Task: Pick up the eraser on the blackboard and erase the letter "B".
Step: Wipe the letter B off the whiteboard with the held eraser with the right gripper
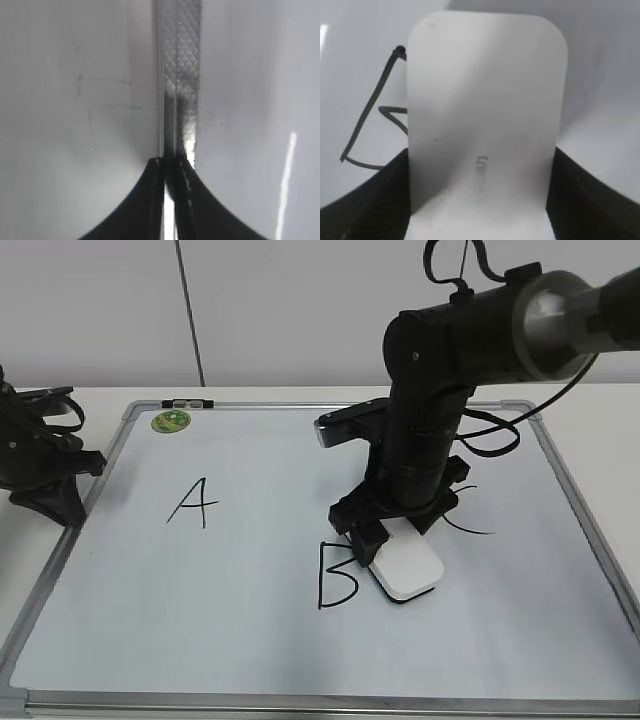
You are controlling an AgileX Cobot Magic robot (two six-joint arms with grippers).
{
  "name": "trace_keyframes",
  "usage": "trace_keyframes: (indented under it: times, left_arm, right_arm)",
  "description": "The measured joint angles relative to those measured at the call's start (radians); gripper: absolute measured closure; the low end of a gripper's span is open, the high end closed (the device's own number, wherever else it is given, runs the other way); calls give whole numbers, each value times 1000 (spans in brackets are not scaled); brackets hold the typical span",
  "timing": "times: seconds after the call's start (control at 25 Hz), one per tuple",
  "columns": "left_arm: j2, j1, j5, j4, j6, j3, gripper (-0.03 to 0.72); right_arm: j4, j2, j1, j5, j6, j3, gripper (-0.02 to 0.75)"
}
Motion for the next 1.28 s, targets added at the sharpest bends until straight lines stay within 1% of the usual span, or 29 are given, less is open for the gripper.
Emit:
trace_keyframes:
  times: [0.4,0.76,0.92,1.12,1.28]
  left_arm:
    - [0,0,0,0,0,0,680]
    - [0,0,0,0,0,0,680]
    - [0,0,0,0,0,0,680]
    - [0,0,0,0,0,0,680]
    - [0,0,0,0,0,0,680]
  right_arm:
    - [-38,48,0,-9,2,-26,178]
    - [-28,48,9,-9,2,-26,178]
    - [-25,49,70,-24,9,-26,178]
    - [5,53,189,-64,14,-26,179]
    - [-14,60,255,-74,14,-30,179]
